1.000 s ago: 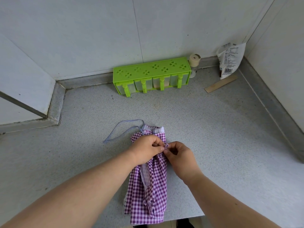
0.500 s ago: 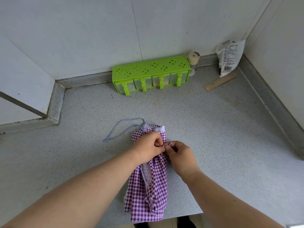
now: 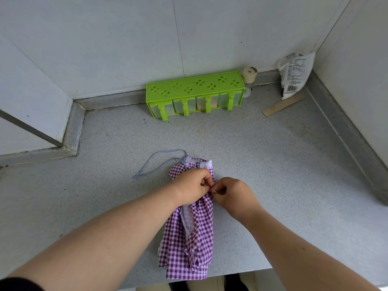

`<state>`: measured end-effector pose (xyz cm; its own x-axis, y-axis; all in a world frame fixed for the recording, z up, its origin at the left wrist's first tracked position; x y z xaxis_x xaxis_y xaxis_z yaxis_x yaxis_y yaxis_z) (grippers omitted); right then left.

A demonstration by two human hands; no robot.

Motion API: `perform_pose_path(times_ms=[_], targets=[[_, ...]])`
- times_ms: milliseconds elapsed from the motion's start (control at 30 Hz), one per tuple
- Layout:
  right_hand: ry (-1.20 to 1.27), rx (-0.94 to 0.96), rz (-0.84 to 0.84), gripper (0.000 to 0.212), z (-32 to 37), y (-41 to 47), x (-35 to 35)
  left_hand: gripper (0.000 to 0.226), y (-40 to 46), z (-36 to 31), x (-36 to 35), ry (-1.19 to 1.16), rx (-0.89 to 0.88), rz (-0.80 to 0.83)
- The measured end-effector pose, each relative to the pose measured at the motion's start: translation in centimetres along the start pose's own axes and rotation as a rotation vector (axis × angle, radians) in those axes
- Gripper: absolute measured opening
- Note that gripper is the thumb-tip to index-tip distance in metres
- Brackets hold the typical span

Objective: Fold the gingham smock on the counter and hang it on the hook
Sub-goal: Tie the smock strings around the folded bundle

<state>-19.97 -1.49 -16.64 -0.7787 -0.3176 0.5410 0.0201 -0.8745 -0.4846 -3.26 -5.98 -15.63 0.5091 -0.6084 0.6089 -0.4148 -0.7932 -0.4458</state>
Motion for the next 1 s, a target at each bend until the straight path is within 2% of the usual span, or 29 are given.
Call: perform_pose_path(times_ms=[133, 300, 433, 733, 900, 1000], targets=[[-0.048, -0.082, -0.113, 0.015, 0.4, 0.0, -0.8, 0.014, -0.2, -0.1, -0.6, 0.019, -0.022, -0.010], [-0.011, 0.029, -0.218, 0.012, -0.6, -0.7, -1.9, 0.030, -0.1, -0.3, 0.5, 0.023, 0.014, 0.051], [-0.010, 0.130, -0.239, 0.017, -1.8, -0.5, -2.1, 0.024, 0.0, -0.6, 0.8, 0.126, -0.036, 0.101], [-0.053, 0.359, -0.317, 0.026, -2.5, -0.4, -2.3, 0.020, 0.2, -0.3, 0.8, 0.168, -0.002, 0.130], [-0.047, 0.381, -0.325, 0.025, -2.5, -0.3, -2.3, 0.017, 0.1, -0.2, 0.8, 0.179, 0.000, 0.122], [-0.042, 0.394, -0.282, 0.033, -2.5, -0.5, -1.9, 0.015, -0.1, -0.3, 0.8, 0.197, -0.002, 0.125]])
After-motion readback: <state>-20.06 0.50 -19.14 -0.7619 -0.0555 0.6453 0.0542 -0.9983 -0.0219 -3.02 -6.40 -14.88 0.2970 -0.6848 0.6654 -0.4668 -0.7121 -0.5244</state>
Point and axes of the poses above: each hand's wrist, its own y-axis towards the middle knuckle, its own x-axis out of the back of the hand, z = x × y, the point moved 1 cm from there along y, towards the middle knuckle, and after that the axes turned 6 degrees about -x, right-handed, at the moved point
